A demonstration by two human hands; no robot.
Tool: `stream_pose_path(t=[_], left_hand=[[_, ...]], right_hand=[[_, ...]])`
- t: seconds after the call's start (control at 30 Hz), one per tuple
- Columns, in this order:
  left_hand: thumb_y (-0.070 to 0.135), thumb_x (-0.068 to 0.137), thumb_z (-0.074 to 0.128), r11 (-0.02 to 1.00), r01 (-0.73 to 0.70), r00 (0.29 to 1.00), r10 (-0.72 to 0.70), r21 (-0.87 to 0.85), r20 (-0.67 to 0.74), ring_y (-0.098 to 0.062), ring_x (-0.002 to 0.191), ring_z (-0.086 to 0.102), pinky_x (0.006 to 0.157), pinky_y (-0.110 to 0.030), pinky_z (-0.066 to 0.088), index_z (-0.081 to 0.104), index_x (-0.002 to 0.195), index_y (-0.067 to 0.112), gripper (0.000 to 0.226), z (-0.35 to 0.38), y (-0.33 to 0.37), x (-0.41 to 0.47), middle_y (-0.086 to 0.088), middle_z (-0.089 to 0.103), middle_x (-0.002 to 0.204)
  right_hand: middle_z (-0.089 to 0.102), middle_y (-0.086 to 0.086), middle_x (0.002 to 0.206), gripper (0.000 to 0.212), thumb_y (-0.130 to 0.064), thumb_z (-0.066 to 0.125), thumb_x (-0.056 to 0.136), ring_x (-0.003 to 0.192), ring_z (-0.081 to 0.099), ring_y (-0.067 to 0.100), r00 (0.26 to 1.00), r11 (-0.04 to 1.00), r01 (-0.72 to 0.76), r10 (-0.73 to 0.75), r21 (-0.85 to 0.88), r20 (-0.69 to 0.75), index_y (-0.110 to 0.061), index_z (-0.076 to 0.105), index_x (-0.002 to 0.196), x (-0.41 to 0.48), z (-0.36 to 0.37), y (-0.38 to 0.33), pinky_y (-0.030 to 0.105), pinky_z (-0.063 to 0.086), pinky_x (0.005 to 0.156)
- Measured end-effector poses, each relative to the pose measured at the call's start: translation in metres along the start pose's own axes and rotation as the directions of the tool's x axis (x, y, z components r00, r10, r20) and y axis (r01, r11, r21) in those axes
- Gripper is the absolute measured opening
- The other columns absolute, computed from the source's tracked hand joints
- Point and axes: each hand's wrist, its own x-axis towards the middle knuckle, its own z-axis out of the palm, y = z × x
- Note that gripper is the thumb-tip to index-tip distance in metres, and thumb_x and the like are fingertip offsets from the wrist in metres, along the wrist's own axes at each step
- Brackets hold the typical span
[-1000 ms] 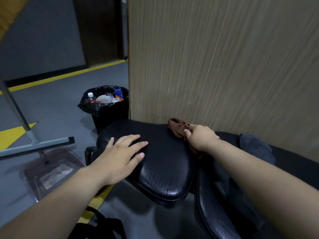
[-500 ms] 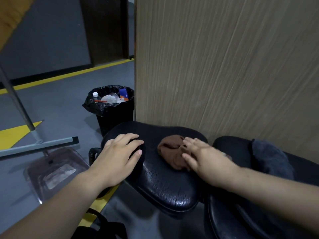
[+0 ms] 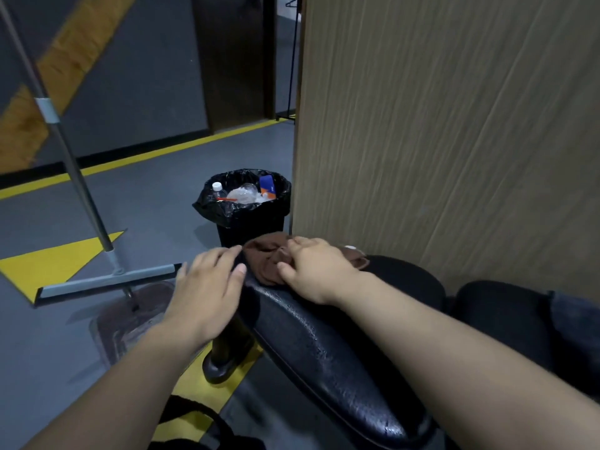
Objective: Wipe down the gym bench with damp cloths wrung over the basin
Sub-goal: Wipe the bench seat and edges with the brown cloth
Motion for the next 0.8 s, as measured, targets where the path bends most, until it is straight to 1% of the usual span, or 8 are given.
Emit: stream_pose_path(t=[0.13,0.27,0.37,0.5,0.6,0.7,0.73,0.8], left_hand=[[0.051,0.094,0.015,0.990,0.066,0.993,-0.077,-0.121,-0.087,-0.032,0.125,0.047,0.104,-0.050,0.038,0.050,0.140,0.014,0.069,-0.010,-0.012,0.004,-0.011,0.056,0.135],[0.051,0.094,0.018,0.978,0.089,0.990,-0.108,-0.187,-0.093,-0.031,0.127,0.045,0.106,-0.048,0.036,0.049,0.141,0.014,0.067,-0.010,-0.006,0.005,-0.010,0.053,0.138],[0.050,0.094,0.021,0.983,0.069,0.995,-0.079,-0.168,-0.055,-0.029,0.130,0.043,0.107,-0.048,0.035,0.047,0.143,0.015,0.065,-0.007,0.006,0.004,-0.008,0.051,0.140],[0.052,0.095,0.020,0.988,-0.027,0.999,0.024,-0.152,-0.025,-0.024,0.130,0.043,0.107,-0.047,0.036,0.046,0.142,0.020,0.063,-0.007,0.027,0.000,-0.002,0.050,0.140],[0.049,0.096,0.021,0.984,-0.086,0.996,0.082,-0.157,-0.031,-0.022,0.129,0.043,0.106,-0.045,0.035,0.048,0.140,0.021,0.058,-0.010,0.043,-0.003,0.002,0.050,0.138],[0.048,0.096,0.022,0.976,-0.123,0.992,0.116,-0.181,-0.049,-0.022,0.128,0.043,0.106,-0.045,0.035,0.050,0.138,0.020,0.058,-0.013,0.059,0.000,0.001,0.051,0.137],[0.049,0.095,0.021,0.972,-0.135,0.990,0.127,-0.193,-0.054,-0.023,0.128,0.044,0.105,-0.046,0.035,0.051,0.138,0.020,0.060,-0.014,0.065,0.001,0.000,0.051,0.137],[0.052,0.093,0.019,0.965,-0.160,0.987,0.151,-0.207,-0.062,-0.025,0.125,0.046,0.104,-0.046,0.037,0.053,0.136,0.018,0.064,-0.013,0.075,0.002,-0.001,0.053,0.136]], right_hand=[[0.046,0.012,0.146,0.062,-0.053,0.042,0.095,0.131,0.042,0.036,0.995,0.995,0.098,-0.098,-0.011,0.004,-0.010,0.046,0.140,0.021,0.014,-0.044,0.047,0.035,0.109],[0.043,0.009,0.151,0.059,-0.049,0.044,0.097,0.137,0.039,0.031,0.987,0.984,0.156,-0.158,0.081,0.016,-0.012,0.047,0.142,0.025,0.007,-0.025,0.047,0.034,0.112],[0.044,0.005,0.152,0.053,-0.046,0.045,0.098,0.139,0.039,0.027,0.997,0.989,0.078,-0.078,0.127,-0.010,-0.015,0.051,0.140,0.012,0.001,0.014,0.047,0.032,0.113],[0.060,0.003,0.134,0.039,-0.044,0.046,0.097,0.126,0.052,0.027,0.991,0.984,-0.097,0.109,0.149,-0.074,-0.019,0.062,0.123,-0.031,-0.009,0.065,0.037,0.041,0.105],[0.048,0.007,0.148,0.052,-0.044,0.045,0.098,0.137,0.042,0.027,0.986,0.985,-0.135,0.145,0.107,-0.085,-0.013,0.051,0.140,-0.072,-0.009,0.063,0.036,0.031,0.114],[0.035,0.007,0.157,0.063,-0.048,0.038,0.098,0.144,0.031,0.030,0.993,0.990,-0.107,0.111,0.092,-0.046,-0.012,0.038,0.149,-0.123,-0.001,0.016,0.043,0.023,0.119],[0.040,0.008,0.154,0.064,-0.049,0.035,0.095,0.141,0.036,0.032,0.993,0.993,-0.087,0.092,0.075,-0.070,-0.012,0.042,0.147,-0.139,0.004,-0.001,0.047,0.027,0.118],[0.058,0.006,0.139,0.066,-0.051,0.034,0.087,0.127,0.055,0.032,0.991,0.997,-0.079,0.080,0.012,-0.111,-0.012,0.059,0.134,-0.162,0.009,-0.019,0.049,0.043,0.105]])
